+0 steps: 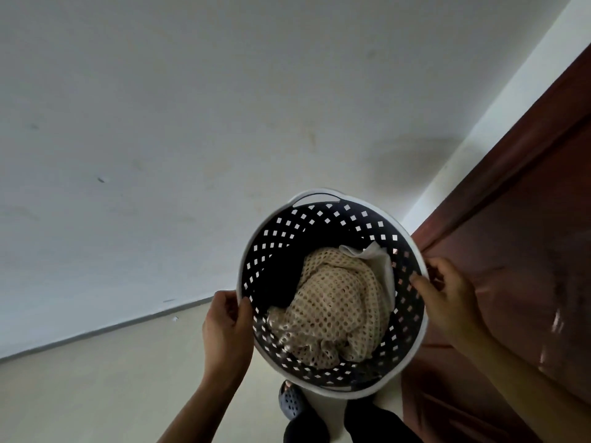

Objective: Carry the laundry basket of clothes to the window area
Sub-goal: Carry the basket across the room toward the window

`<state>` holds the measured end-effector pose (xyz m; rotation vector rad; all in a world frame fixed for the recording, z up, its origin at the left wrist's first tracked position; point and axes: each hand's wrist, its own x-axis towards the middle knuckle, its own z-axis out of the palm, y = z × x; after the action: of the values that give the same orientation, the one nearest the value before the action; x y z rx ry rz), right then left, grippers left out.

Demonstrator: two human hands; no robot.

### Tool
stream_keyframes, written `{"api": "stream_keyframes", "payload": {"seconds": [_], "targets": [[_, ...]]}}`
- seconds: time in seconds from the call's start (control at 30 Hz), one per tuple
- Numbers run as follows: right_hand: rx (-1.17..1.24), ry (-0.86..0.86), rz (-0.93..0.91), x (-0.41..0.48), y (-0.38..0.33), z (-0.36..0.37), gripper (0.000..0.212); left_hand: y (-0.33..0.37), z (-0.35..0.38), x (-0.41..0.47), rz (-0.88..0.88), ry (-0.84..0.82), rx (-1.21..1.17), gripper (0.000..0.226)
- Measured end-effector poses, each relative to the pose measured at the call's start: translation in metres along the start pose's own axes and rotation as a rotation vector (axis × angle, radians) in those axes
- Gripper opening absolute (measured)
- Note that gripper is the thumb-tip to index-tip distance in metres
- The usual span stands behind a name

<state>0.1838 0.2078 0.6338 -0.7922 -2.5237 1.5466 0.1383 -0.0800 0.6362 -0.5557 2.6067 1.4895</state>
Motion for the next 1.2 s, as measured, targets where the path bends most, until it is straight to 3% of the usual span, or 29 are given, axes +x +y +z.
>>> {"api": "stream_keyframes", "payload": {"seconds": [0.07, 0.33, 0.43, 0.57, 0.8, 1.2], "targets": [[0.046, 0.001, -0.016, -0.017, -0.018, -0.009, 0.027, 0.010, -0.017, -0.014, 0.017, 0.039, -0.035, 0.012], [0.120, -0.020, -0.083, -0.037, -0.051, -0.019, 0.022, 0.025, -0.052, -0.052, -0.005, 0.135, -0.168, 0.012], [0.111, -0.061, -0.141, -0.028, -0.059, -0.011, 0.012, 0.023, -0.064, -0.057, -0.022, 0.197, -0.202, 0.013], [0.085, -0.173, -0.219, -0.016, -0.083, 0.012, 0.016, 0.015, -0.088, -0.065, -0.066, 0.332, -0.256, 0.011], [-0.018, -0.454, -0.402, -0.024, -0.153, 0.095, 0.008, -0.030, -0.154, -0.086, -0.189, 0.620, -0.312, 0.012], [-0.045, -0.794, -0.543, -0.121, -0.243, 0.273, 0.010, -0.117, -0.302, -0.120, -0.284, 1.020, -0.362, 0.014]]}}
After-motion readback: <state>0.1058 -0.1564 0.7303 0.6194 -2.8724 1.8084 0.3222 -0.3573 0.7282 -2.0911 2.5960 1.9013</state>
